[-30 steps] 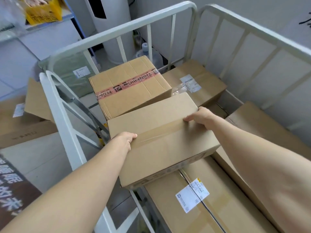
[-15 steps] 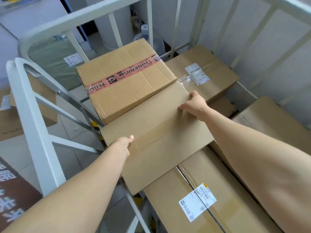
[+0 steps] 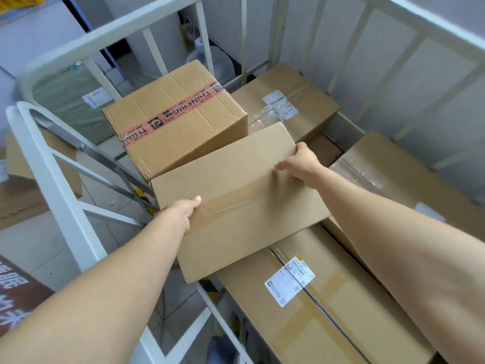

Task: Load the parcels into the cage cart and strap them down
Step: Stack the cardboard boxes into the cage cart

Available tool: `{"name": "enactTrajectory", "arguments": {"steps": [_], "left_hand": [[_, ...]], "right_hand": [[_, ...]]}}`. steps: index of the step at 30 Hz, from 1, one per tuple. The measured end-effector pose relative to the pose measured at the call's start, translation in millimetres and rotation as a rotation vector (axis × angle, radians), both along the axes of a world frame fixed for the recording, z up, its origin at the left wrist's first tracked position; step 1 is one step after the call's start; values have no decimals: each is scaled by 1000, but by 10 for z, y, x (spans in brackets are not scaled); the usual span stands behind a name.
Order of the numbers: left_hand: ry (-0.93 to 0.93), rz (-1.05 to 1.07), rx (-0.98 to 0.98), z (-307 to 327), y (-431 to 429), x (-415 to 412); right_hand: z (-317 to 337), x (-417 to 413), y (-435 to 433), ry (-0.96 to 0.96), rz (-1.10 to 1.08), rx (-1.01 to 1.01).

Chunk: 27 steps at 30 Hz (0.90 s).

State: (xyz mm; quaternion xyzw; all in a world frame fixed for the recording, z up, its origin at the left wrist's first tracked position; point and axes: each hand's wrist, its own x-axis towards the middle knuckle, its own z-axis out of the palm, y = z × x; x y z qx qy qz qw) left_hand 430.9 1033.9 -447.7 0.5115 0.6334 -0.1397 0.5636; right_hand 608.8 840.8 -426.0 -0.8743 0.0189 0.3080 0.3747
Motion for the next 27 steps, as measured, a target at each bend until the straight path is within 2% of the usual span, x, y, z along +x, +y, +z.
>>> {"name": "enactTrajectory", "arguments": {"steps": [3,4,6,7,8,12,15,16,19,25,27], "left_hand": [[127,-37,19,-58,28,-50],[137,-84,48,-298,121,-40],[189,-197,128,-1181,448,72],[204,-243,161,-1371,447,154],[211,-300,165,-1227,265,200],[252,-559,157,279,-921,231],[302,-715,242,204,-1338,317],[280,-713,256,126,-1459,352],[258,-895,268,-13,-1757,406],[233,-1199,348,44,-2176,476],[231,-1281,289,42,-2213,478]], "right_hand": [[118,-219,-394,36,-93,6],[150,-313,-539,57,-124,3],[194,-506,-839,113,-195,-14],[200,-603,-996,142,-235,-27],[195,-700,-1162,168,-279,-41],[120,-1081,-1775,275,-443,-87],[43,-1397,-2170,334,-567,-135],[30,-1502,-2293,344,-608,-153],[39,-1758,-2597,382,-718,-180],[145,-2302,-2941,565,-897,-112],[144,-2394,-2970,614,-933,-77]]}}
